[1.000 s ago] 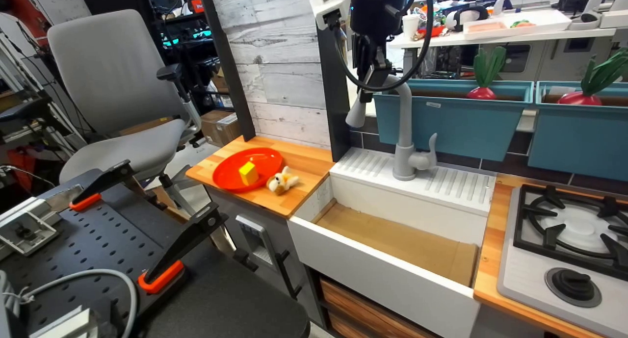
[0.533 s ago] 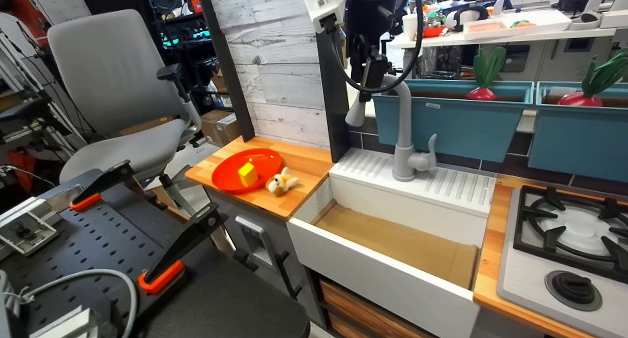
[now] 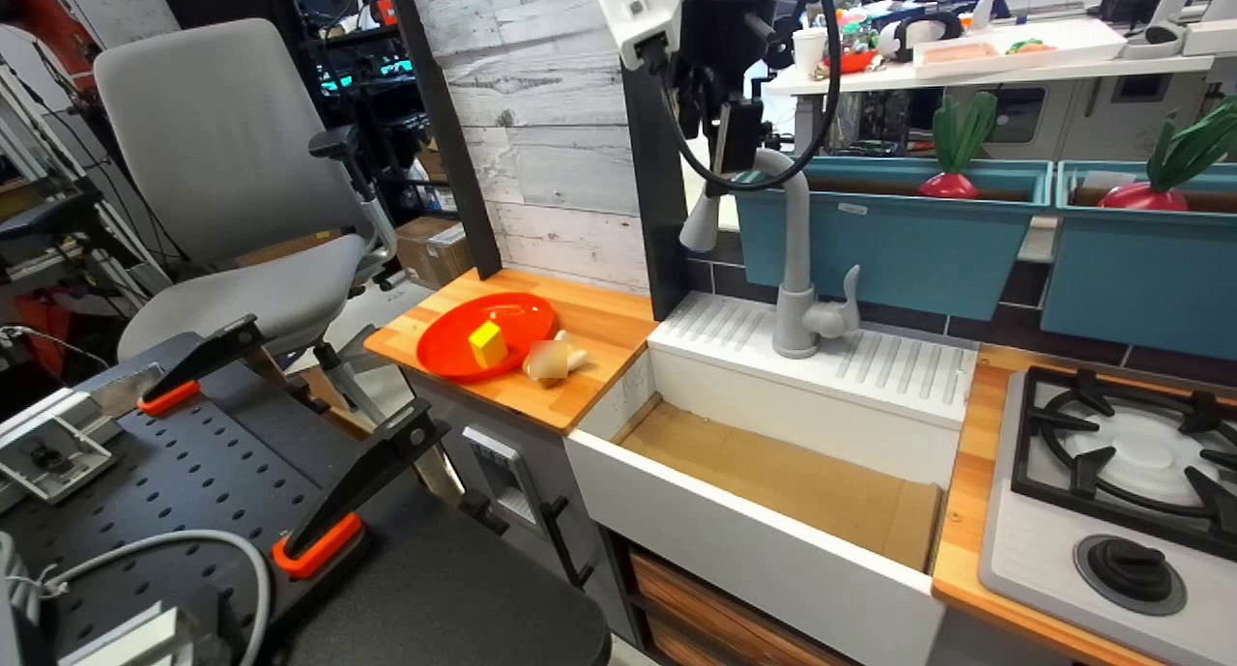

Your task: Move the faucet of the sink slightly to the left.

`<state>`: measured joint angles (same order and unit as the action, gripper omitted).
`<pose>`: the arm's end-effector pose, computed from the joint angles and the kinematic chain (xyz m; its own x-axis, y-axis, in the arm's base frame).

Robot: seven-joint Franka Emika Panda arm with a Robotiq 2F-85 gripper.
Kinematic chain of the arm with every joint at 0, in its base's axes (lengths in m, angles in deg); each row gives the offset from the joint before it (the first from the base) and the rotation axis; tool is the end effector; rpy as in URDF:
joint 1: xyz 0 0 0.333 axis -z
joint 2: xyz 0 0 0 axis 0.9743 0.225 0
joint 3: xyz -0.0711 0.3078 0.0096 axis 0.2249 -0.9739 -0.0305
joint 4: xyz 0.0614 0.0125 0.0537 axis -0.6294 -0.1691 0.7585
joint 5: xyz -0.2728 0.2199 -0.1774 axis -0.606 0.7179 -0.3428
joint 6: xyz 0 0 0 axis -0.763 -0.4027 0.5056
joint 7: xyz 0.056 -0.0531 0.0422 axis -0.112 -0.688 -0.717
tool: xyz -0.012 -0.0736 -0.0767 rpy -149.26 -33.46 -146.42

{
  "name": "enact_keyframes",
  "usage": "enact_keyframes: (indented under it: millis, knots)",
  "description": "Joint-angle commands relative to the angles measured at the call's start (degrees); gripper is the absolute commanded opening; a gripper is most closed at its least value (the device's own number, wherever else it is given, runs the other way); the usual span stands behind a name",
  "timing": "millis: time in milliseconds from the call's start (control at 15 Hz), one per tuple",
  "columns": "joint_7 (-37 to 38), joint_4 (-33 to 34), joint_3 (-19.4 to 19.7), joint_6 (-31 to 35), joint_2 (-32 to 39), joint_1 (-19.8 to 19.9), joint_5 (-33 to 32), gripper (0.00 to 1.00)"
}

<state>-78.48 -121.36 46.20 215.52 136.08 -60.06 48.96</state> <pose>0.6909 -0.1703 0.1688 0.7678 -0.6347 -0.0878 -0.6188 -0.6988 -0.3588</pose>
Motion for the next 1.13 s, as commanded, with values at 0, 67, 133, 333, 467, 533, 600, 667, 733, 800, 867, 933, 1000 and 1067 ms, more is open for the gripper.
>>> enact_keyframes:
  millis: [0, 67, 133, 333, 467, 533, 600, 667, 733, 800, 867, 933, 1000, 1067]
  knots:
    - [-5.9, -5.7, -2.4, -0.4, -5.9, 2.7, 3.6, 1.00]
    - [-7.3, -7.6, -2.4, -0.2, -7.4, 3.2, 4.0, 1.00]
    - [-9.0, -9.4, -2.7, -1.0, -9.2, 3.8, 4.6, 1.00]
    - [-14.7, -17.3, -2.4, -0.1, -16.9, 4.3, 5.9, 1.00]
    - [-18.3, -22.7, -1.6, -0.5, -22.0, 3.7, 5.3, 1.00]
    - [-19.6, -25.6, -0.9, -0.9, -24.7, 2.7, 4.0, 1.00]
    - [-20.8, -28.1, -0.4, -2.4, -27.0, 1.9, 2.4, 1.00]
    - [-20.9, -31.4, 0.5, -2.6, -29.6, 0.2, -0.1, 1.00]
    - [-21.2, -34.3, 0.9, -2.9, -31.9, -1.0, -2.0, 1.00]
    - [-21.2, -36.6, 1.1, -3.0, -33.6, -2.3, -4.0, 1.00]
    - [-21.0, -38.6, 1.3, -3.3, -35.1, -3.6, -6.2, 1.00]
    - [-20.7, -39.9, 1.5, -4.0, -35.5, -4.7, -8.5, 1.00]
    - [-20.6, -35.0, 1.7, -3.6, -31.7, -3.7, -4.9, 1.00]
    - [-20.5, -37.0, 1.7, -3.7, -33.0, -4.9, -6.1, 1.00]
